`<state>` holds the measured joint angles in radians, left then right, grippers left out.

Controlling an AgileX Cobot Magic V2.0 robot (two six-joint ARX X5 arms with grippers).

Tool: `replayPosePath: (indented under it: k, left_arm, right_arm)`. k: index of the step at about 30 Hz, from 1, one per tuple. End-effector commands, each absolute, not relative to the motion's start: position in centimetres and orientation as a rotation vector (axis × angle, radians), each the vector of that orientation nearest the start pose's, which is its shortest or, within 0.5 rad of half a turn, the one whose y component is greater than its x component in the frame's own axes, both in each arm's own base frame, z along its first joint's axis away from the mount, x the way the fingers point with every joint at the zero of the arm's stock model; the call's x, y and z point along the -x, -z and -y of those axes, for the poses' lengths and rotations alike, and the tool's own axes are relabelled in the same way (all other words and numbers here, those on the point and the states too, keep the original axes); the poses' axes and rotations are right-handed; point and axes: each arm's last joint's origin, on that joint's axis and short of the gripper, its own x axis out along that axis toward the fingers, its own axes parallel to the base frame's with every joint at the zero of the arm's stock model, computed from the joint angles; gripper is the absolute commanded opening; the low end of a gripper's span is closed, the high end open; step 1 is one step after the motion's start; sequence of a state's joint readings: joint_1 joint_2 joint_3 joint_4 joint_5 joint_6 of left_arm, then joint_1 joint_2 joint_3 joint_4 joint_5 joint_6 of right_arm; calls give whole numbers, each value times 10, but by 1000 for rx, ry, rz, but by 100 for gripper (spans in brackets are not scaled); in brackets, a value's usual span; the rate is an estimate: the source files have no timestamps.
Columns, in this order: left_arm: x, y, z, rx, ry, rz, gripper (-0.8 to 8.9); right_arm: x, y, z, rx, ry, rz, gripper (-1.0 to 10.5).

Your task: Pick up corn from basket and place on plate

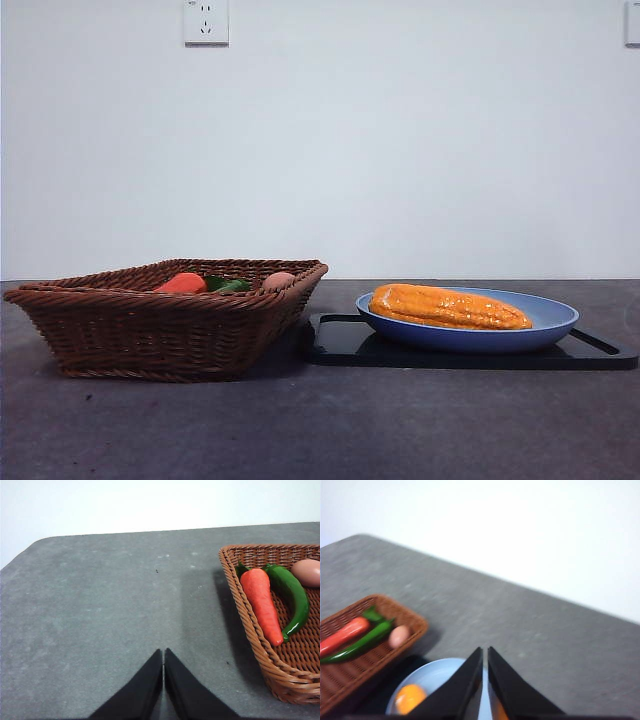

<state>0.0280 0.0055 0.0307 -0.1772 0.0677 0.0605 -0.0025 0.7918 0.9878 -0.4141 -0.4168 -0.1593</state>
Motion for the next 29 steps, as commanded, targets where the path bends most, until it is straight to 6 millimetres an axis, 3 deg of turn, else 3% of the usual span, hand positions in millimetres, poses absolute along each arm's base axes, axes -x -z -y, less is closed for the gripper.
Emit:
replayPosePath:
  k: [1, 7, 14, 29]
  left_arm:
    - [-96, -147, -1, -49, 46, -185, 8]
    - [-96, -147, -1, -49, 46, -185, 8]
    - [-96, -147, -1, -49, 46, -185, 8]
    - [-96, -147, -1, -49, 46, -185, 8]
  right_arm:
    - [-142, -352, -1, 96, -354, -121, 3]
    - [-114, -295, 10, 120, -194, 30, 3]
    - [-99, -237, 15, 129, -30, 67, 3]
    - [-96, -165, 14, 77, -32, -4, 3]
